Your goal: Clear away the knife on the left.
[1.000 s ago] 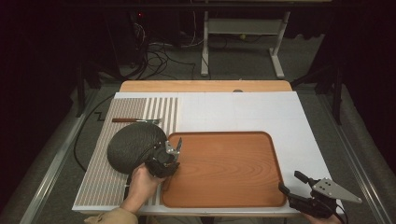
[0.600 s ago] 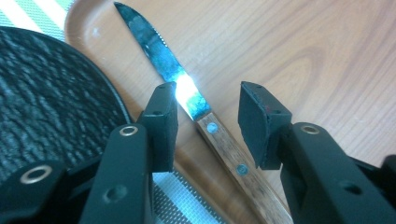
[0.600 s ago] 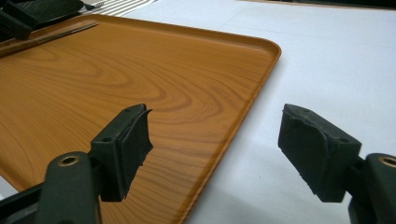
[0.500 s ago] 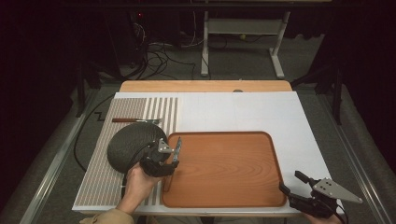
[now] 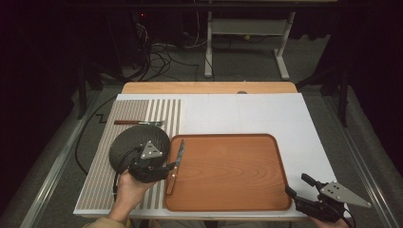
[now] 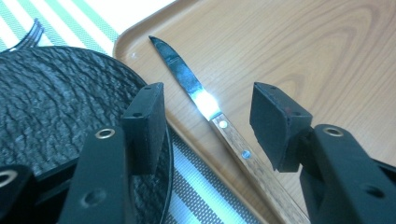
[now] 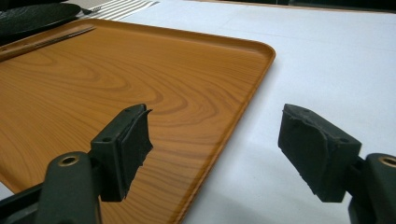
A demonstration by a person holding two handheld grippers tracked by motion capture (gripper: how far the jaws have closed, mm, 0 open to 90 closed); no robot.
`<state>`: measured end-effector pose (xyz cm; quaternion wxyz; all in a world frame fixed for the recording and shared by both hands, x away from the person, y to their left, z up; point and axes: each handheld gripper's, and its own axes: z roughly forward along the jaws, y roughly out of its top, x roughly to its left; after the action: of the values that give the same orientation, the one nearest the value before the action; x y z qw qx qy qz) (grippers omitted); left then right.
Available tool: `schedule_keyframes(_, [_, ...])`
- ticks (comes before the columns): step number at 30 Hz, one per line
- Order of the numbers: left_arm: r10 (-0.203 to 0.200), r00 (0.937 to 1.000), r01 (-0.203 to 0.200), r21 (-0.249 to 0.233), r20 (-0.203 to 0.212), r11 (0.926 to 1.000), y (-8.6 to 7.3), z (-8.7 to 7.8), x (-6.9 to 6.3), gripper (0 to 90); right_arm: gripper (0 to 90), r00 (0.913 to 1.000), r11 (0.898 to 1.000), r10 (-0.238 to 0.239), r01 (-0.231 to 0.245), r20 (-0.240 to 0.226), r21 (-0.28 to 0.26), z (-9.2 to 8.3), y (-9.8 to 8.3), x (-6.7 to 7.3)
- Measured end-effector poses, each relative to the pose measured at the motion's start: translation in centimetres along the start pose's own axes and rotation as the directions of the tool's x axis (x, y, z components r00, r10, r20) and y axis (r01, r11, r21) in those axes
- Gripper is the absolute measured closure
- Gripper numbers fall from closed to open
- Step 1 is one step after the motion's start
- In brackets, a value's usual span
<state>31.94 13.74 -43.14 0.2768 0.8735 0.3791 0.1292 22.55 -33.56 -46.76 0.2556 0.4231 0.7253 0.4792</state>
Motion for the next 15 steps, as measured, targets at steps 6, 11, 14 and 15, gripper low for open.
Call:
schedule_keyframes(6, [-0.015, 0.9998, 0.014, -0.063, -0.01, 0.9979, -0.6, -1.2, 0.3, 41.0, 25.5, 1.0, 1.0, 0.001, -0.001, 0.001, -0.001, 0.0, 0.0, 0.0])
schedule_keyframes(11, [-0.03, 0.9995, 0.031, -0.113, 0.012, 0.9932, -1.4, -2.1, 0.8, 37.9, 25.4, 0.9999, 1.0, 0.009, -0.008, 0.008, -0.009, -0.2, 0.0, -0.1])
schedule_keyframes(14, [-0.04, 0.9989, 0.043, -0.143, 0.024, 0.9887, -1.9, -2.6, 1.0, 37.9, 25.4, 1.0, 1.0, 0.004, -0.004, 0.009, -0.012, -0.2, 0.0, -0.1])
schedule_keyframes(15, [-0.043, 0.9987, 0.047, -0.154, 0.027, 0.987, -2.1, -2.8, 1.1, 37.9, 25.4, 1.0, 1.0, 0.003, -0.003, 0.009, -0.013, -0.2, 0.0, -0.1])
